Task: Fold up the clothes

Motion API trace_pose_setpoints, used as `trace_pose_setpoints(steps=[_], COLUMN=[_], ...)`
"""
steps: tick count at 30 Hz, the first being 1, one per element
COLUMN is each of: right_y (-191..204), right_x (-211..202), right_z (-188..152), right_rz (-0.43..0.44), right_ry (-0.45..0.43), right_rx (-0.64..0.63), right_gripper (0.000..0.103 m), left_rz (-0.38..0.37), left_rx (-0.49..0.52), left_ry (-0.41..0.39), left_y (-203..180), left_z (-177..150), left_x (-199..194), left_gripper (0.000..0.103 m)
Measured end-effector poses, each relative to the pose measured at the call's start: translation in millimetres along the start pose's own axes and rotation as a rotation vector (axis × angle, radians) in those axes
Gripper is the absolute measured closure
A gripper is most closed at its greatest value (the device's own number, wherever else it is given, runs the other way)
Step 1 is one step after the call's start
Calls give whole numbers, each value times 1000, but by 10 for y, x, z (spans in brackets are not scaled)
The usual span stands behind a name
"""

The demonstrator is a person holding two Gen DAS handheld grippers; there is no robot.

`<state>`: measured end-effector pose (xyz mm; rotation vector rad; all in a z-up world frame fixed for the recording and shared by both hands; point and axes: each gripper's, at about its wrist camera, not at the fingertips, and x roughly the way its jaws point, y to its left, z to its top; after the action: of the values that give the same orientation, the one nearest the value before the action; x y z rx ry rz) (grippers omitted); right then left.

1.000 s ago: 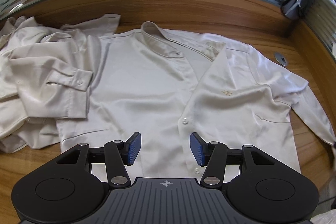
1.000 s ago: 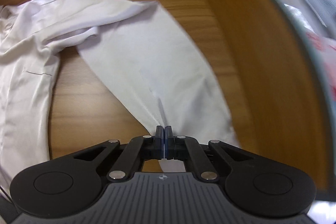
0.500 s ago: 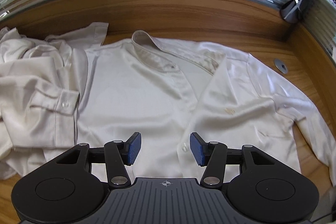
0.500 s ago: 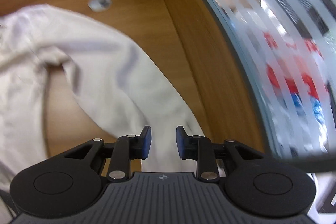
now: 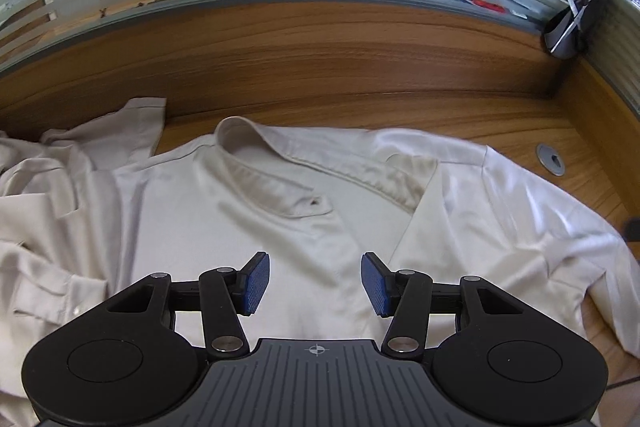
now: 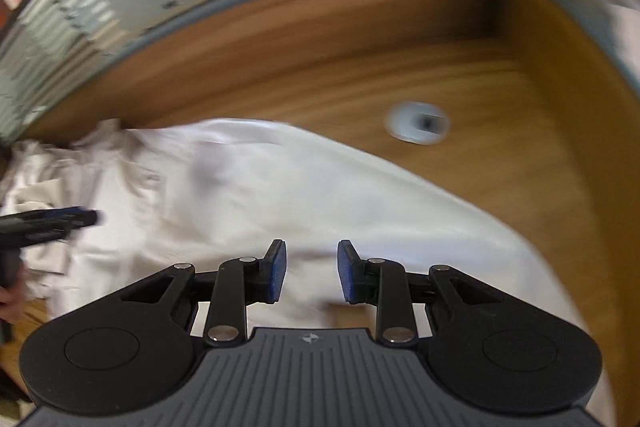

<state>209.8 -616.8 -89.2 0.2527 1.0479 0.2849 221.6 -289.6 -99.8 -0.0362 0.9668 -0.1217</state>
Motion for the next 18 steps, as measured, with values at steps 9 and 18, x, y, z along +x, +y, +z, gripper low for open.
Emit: trace_pose_setpoints(steps=[9, 18], right_y=[837, 1181], right_x=[997, 1763], right_z=[482, 687], right_rz=[95, 51], right_ry=[65, 166], right_rx=[-82, -70], right_gripper=[66, 41], left_rz=[-102, -167], left_rx=[43, 16], left_ry=[41, 63], left_y=[-110, -110], left_z=[-155, -354], left_x=[56, 114], left_gripper=[49, 49])
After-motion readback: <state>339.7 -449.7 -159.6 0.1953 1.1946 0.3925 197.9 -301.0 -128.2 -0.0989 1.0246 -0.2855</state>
